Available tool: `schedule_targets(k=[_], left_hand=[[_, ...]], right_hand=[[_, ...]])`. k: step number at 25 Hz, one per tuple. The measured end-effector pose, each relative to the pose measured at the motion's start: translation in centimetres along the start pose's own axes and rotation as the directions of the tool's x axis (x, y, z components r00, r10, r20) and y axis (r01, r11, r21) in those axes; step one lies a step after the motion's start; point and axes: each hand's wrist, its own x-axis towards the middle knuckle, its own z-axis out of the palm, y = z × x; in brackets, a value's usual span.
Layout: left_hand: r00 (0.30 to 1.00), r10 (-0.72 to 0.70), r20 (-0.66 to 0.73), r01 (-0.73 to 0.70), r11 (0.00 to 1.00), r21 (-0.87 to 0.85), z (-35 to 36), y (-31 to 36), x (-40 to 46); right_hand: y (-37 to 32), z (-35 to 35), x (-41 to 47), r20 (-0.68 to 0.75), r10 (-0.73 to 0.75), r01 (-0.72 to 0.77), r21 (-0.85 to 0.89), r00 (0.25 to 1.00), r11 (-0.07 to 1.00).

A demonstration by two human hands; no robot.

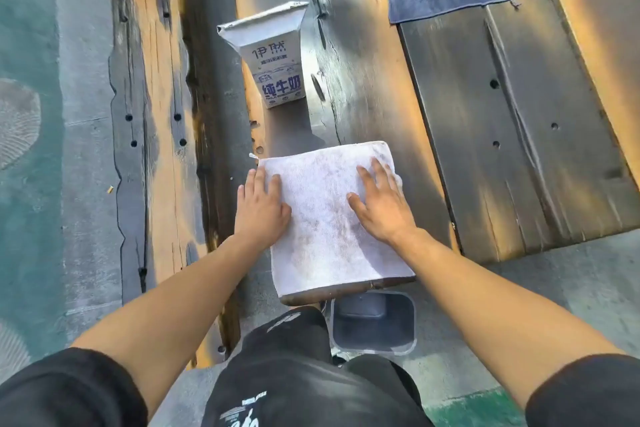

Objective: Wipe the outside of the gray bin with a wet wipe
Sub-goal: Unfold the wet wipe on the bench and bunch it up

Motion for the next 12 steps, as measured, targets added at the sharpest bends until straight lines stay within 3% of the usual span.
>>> schedule_targets(k=[4, 12], left_hand=[[0.996, 0.008, -0.084, -0.005, 1.000, 0.030, -1.2, -1.3, 3.4], [0.993, 0.017, -0.115, -0.014, 0.999, 0.029, -2.4, -2.1, 6.4]], right_hand=[[0.2, -1.1, 3.8, -0.106, 0.042, -0.045, -0.022, 0.993, 0.999], [0.3, -2.4, 7.4, -0.263, 0.103, -0.134, -0.105, 0.959, 0.985]])
